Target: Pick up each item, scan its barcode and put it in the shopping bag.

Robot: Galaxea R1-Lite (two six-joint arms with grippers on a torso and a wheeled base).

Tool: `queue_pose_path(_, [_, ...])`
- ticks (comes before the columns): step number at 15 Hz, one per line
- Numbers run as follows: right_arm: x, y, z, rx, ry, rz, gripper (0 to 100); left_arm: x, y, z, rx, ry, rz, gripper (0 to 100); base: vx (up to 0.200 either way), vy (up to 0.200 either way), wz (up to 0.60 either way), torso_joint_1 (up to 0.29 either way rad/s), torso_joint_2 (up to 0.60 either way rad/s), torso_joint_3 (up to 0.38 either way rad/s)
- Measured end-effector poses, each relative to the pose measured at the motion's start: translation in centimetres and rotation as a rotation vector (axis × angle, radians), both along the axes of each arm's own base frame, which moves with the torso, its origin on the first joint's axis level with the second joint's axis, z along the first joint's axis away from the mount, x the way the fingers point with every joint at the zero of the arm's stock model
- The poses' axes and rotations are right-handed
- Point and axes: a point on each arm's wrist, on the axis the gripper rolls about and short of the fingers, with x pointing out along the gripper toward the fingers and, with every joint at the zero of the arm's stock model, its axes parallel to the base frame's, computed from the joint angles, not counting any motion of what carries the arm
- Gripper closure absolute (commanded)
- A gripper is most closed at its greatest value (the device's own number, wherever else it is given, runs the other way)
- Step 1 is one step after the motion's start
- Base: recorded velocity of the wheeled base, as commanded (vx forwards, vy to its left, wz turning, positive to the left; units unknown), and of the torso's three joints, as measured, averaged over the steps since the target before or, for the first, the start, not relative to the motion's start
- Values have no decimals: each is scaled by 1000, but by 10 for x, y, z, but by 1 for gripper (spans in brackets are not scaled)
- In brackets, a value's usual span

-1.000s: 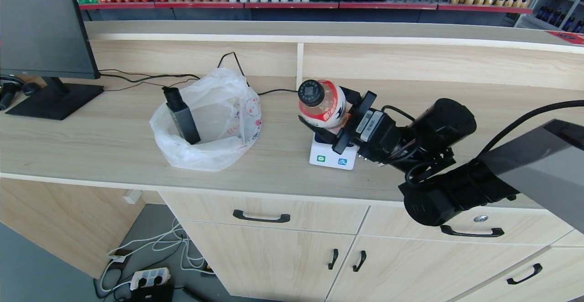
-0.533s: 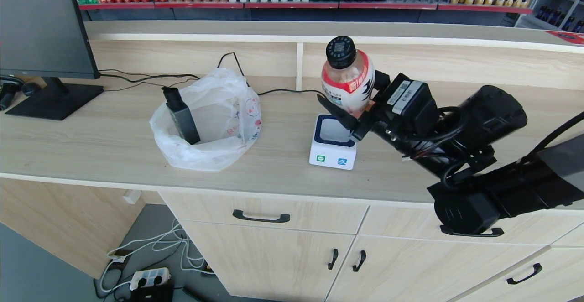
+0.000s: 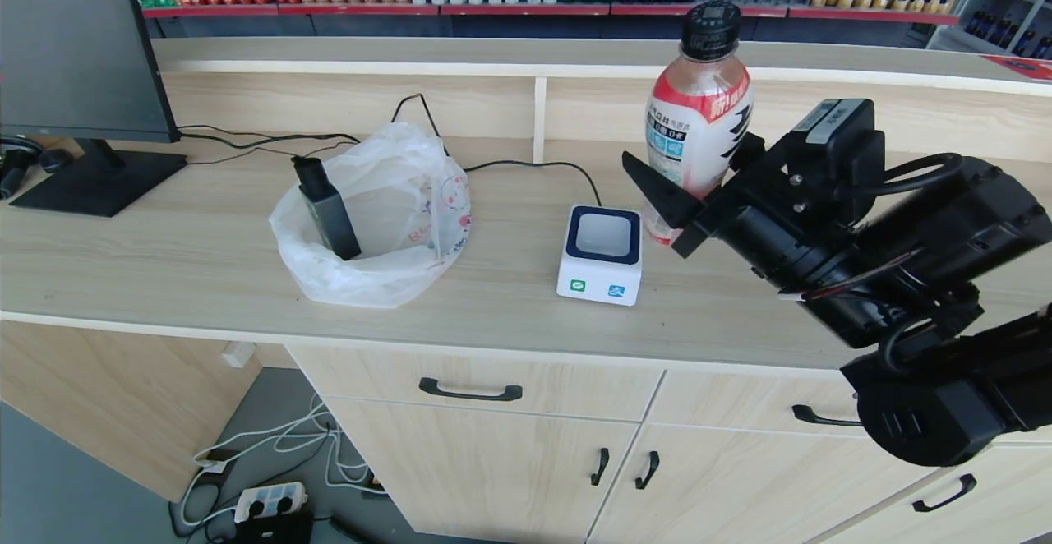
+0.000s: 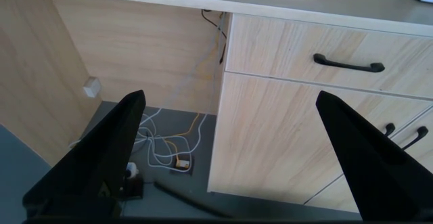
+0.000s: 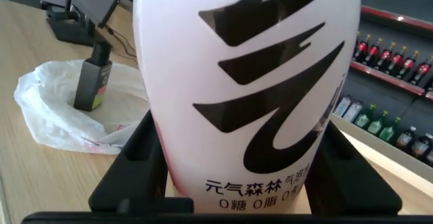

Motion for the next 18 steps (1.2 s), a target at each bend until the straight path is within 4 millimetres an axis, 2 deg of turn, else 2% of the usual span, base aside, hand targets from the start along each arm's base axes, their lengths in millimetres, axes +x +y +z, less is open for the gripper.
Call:
queue_pose_path(6, [-35, -27, -10, 194, 233, -94, 100, 0, 0, 0, -2, -1, 1, 0, 0, 0, 0, 0, 0, 0])
queue_pose_path(7, [-39, -32, -12, 214, 257, -102, 100, 0, 0, 0, -2, -1, 1, 0, -200, 0, 0, 7, 7, 2])
queue_pose_path(13, [-48, -44, -6, 250, 251, -111, 100, 0, 0, 0, -1, 0, 0, 0, -200, 0, 0, -2, 6, 5])
queue_pose_path(16, [-49, -46, -5, 259, 257, -111, 100, 0, 0, 0, 1, 0, 0, 0, 0, 0, 0, 0, 0, 0])
queue_pose_path(18, [-50, -48, -4, 264, 252, -111, 100, 0, 0, 0, 1, 1, 0, 0, 0, 200, 0, -3, -7, 9])
